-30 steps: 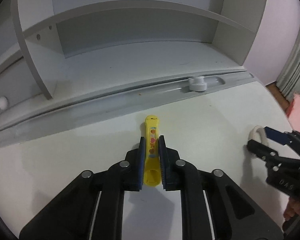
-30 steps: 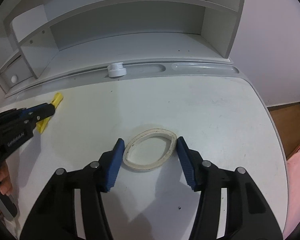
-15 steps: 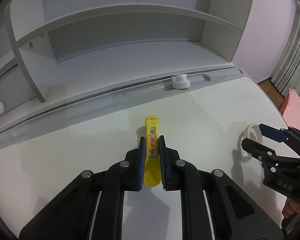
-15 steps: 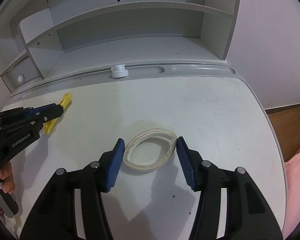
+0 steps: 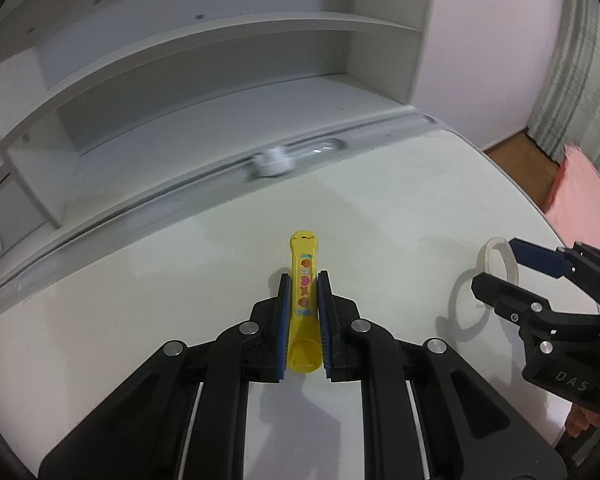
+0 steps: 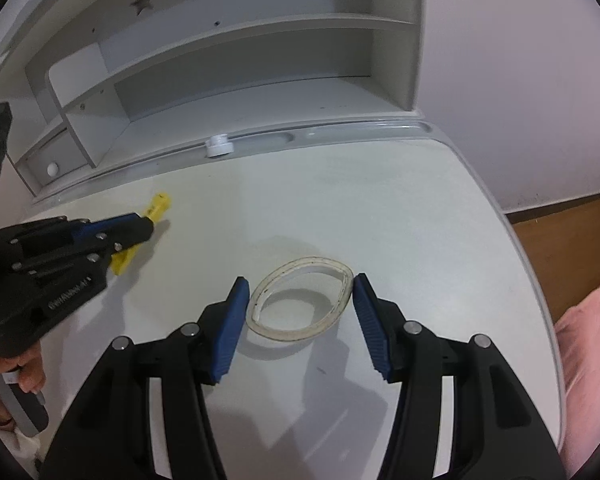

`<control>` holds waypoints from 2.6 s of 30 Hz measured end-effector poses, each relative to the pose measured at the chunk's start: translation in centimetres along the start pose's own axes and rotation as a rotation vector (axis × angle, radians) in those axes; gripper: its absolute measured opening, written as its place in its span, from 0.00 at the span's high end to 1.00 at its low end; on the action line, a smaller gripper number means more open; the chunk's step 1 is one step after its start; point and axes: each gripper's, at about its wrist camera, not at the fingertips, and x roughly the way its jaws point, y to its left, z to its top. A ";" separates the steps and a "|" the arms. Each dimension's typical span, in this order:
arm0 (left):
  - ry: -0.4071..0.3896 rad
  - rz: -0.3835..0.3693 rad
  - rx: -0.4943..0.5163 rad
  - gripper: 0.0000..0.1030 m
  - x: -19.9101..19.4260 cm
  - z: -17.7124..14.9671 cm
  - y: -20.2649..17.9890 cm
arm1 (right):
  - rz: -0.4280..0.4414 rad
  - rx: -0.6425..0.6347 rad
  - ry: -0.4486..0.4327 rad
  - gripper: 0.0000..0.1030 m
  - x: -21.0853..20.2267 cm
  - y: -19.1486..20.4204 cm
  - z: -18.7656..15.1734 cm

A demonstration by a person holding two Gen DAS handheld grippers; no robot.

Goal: Collect trash
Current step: 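Carry the yellow toy and tape roll over the bin and release both, then grasp the white bottle cap on the desk ledge with the left tool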

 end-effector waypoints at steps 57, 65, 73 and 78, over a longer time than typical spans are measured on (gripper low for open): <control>0.610 -0.292 0.665 0.23 23.5 -18.8 -43.4 | 0.096 1.098 0.460 0.23 10.4 -40.9 -36.7; 0.470 -0.462 0.716 0.23 13.9 -16.9 -46.3 | -0.219 0.992 0.254 0.22 -1.9 -42.9 -32.9; -0.045 -0.705 0.622 0.06 -6.4 -6.0 -41.5 | -0.735 0.740 -0.248 0.06 -21.1 -38.4 -25.2; -0.221 -0.402 0.336 0.06 -6.7 0.8 -28.8 | -0.662 0.604 -0.297 0.06 -19.2 -32.5 -19.1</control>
